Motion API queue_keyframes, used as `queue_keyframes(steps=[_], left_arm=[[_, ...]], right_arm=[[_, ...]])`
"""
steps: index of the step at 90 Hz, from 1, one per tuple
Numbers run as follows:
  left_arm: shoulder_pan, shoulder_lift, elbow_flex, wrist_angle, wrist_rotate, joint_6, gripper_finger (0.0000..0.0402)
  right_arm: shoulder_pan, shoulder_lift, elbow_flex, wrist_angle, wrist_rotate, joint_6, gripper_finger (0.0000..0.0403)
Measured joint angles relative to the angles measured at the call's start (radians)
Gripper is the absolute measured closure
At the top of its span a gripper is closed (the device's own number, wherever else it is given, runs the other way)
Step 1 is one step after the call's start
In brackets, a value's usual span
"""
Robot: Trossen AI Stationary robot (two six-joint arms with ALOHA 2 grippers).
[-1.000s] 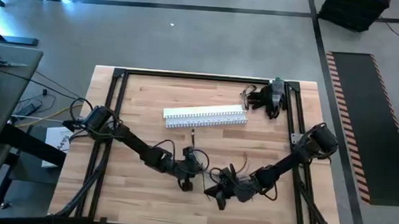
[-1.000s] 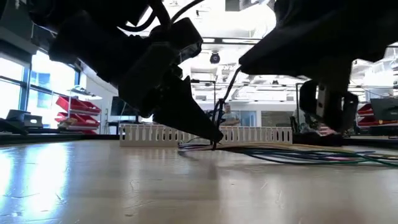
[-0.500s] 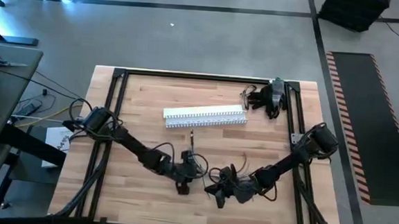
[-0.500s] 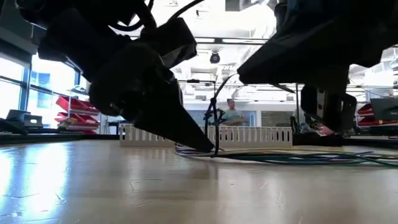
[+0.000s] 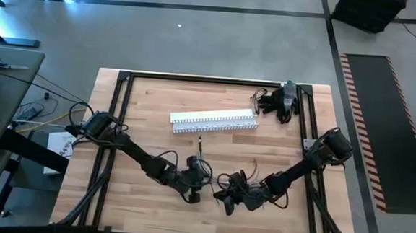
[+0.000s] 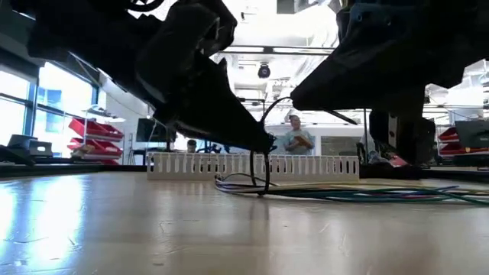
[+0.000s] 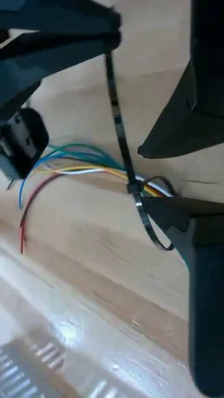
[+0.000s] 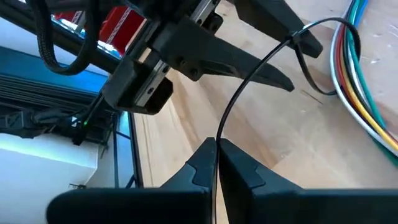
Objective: Ziptie cables
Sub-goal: Wrap the cable wires with black ziptie
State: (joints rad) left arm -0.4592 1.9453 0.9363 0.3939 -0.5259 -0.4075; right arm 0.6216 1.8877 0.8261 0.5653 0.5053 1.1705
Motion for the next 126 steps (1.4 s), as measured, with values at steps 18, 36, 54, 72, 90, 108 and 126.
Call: queue_keyframes(steps=[18,36,54,72,90,108,126], left_arm=[[0.001,0.0,0.0,0.01,-0.04,-0.001,0.0338],[0.001,0.0,0.0,0.014,-0.062,0.016,0.0396],[0.007,0.0,0.002,-0.013,-0.084,0.011,0.0401],[0.021,0.0,-0.003,-0.064,-0.097,-0.009,0.0401],[0.036,0.0,-0.029,-0.068,-0.095,-0.034,0.0401],[0.048,0.0,-0.05,-0.065,-0.083,-0.037,0.0401],[0.05,0.0,-0.055,-0.064,-0.066,-0.008,0.0401]], right_arm=[[0.0,0.0,0.0,0.001,0.0,-0.002,0.0403],[0.0,0.0,0.0,0.016,0.001,-0.003,0.0403],[0.02,0.0,0.0,0.03,-0.011,0.019,0.0403],[0.065,0.0,0.0,0.031,-0.003,0.082,0.0403],[0.126,0.0,0.015,0.01,0.006,0.159,0.0403],[0.181,0.0,0.076,-0.05,-0.06,0.2,0.0403],[0.173,0.0,0.081,-0.133,-0.059,0.193,0.0403]])
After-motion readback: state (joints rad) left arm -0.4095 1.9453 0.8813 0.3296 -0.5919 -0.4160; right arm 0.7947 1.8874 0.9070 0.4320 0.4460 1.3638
